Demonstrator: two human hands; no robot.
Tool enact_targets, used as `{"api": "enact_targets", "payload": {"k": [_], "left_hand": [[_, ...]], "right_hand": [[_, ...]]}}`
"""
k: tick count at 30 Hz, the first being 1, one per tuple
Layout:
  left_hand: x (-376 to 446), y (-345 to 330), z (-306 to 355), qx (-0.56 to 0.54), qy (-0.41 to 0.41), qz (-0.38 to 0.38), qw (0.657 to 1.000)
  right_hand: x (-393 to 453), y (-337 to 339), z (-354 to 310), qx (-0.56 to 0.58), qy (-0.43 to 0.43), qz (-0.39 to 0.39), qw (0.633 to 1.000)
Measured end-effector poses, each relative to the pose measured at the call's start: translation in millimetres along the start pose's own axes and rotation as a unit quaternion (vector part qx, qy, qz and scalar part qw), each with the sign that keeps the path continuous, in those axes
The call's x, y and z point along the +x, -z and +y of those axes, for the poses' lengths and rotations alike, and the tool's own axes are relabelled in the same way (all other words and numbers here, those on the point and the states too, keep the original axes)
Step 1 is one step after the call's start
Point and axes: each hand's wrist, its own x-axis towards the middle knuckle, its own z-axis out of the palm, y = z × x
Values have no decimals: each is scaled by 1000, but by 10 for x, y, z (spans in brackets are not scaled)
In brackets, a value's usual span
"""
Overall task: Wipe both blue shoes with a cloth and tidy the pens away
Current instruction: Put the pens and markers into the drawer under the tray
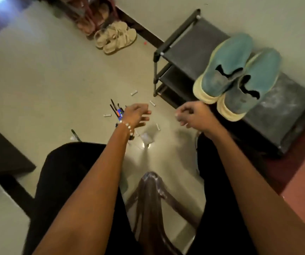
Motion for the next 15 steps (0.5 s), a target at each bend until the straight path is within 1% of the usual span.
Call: {"api": "enact_targets", "payload": {"k": [2, 5, 7, 10, 13, 15], "left_hand": [[310, 185, -320, -28, 41, 42, 998], [728, 311, -870, -56, 105, 101, 988], [994, 350, -1244, -64, 141, 131, 979], [1361, 407, -1707, -71, 173, 156, 970], [1705, 526, -2009, -82, 198, 168, 962], [1935, 600, -2135, -107, 212, 200, 951]], "right_hand": [[509, -335, 144, -87, -28, -82, 992], [1163, -858, 560, -190, -57, -142, 970], [1517, -1210, 909, -230, -79, -155, 958], [1922, -1721, 1403, -225, -115, -144, 957], [2249, -2290, 1698, -257, -83, -149, 951], [2436, -2658, 1731, -281, -41, -133, 950]]}}
